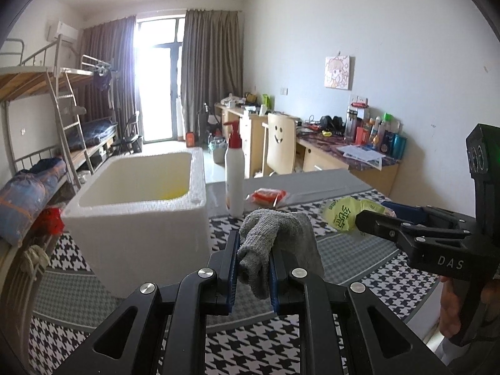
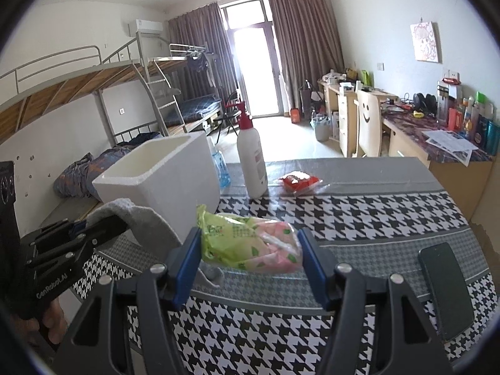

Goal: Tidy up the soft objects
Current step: 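Carry the grey sock and green packet over the white foam box with both tools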

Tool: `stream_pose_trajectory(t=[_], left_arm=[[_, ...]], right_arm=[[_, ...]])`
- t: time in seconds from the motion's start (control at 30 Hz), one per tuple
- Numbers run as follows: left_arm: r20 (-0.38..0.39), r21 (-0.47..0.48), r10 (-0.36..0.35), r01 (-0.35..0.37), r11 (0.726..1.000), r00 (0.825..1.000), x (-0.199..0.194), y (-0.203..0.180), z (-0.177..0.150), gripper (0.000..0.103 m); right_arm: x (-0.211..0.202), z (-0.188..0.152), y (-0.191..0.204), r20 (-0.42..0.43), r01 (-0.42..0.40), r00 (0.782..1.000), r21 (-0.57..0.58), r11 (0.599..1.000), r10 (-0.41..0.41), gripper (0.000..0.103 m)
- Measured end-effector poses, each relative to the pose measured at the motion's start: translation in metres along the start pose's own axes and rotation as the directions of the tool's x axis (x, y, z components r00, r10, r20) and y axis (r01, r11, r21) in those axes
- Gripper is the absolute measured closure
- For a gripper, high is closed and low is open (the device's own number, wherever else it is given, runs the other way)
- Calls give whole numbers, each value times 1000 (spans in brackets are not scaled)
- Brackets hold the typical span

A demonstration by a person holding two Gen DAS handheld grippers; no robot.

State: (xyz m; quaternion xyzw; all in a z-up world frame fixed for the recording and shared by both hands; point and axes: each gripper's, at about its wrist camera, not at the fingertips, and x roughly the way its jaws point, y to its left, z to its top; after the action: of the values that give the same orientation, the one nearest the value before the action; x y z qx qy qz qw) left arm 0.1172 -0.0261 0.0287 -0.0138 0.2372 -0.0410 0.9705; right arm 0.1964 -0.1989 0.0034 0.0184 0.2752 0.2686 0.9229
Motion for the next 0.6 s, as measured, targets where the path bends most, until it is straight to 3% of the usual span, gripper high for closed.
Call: stream_pose_trajectory(t=[0.6], left_arm=[[79,26,-30,28,999,996,-6,20,26,85]], right_arm=[[-6,17,18,68,39,997,8,999,-39,37]])
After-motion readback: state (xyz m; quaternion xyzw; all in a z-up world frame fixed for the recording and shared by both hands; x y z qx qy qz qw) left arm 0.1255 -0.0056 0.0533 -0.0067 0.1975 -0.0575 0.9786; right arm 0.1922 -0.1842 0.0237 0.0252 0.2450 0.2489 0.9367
